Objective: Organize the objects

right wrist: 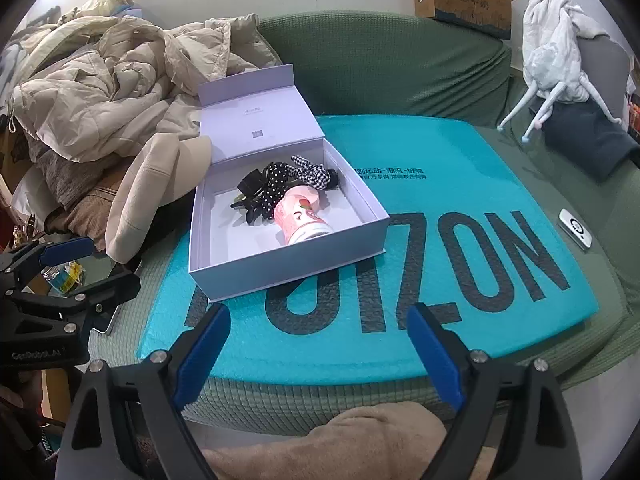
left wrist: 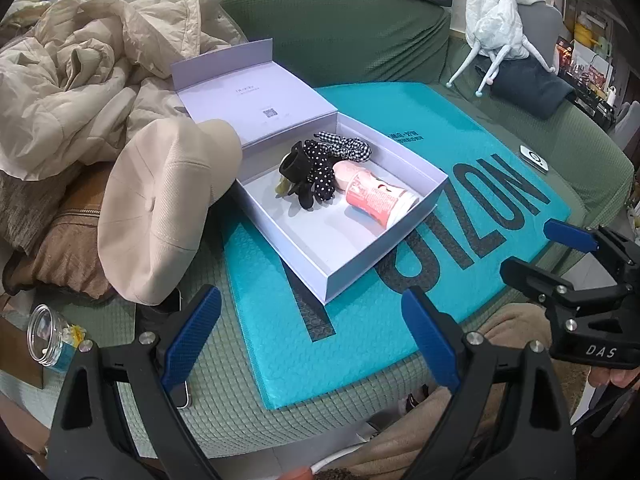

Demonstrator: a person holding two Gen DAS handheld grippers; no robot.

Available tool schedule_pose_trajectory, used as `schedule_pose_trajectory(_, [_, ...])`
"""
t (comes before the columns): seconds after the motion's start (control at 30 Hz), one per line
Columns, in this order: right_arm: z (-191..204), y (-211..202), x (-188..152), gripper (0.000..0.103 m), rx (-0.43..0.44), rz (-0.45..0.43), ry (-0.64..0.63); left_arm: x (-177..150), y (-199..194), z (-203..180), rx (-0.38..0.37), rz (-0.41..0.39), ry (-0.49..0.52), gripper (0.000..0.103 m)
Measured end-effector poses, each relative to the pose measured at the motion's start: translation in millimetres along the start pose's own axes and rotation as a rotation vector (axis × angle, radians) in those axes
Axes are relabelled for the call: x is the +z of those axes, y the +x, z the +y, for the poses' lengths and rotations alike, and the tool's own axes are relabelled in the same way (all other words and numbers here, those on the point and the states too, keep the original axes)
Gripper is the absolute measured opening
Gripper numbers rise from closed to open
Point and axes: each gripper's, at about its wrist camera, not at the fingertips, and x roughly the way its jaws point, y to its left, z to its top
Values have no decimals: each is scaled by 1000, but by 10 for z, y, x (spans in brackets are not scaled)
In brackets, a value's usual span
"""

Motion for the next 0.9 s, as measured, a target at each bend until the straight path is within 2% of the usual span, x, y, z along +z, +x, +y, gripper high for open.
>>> schedule_pose_trajectory(0.9, [99, -52, -28, 92, -7, 2, -34, -8, -27, 54, -1, 12, 11, 91])
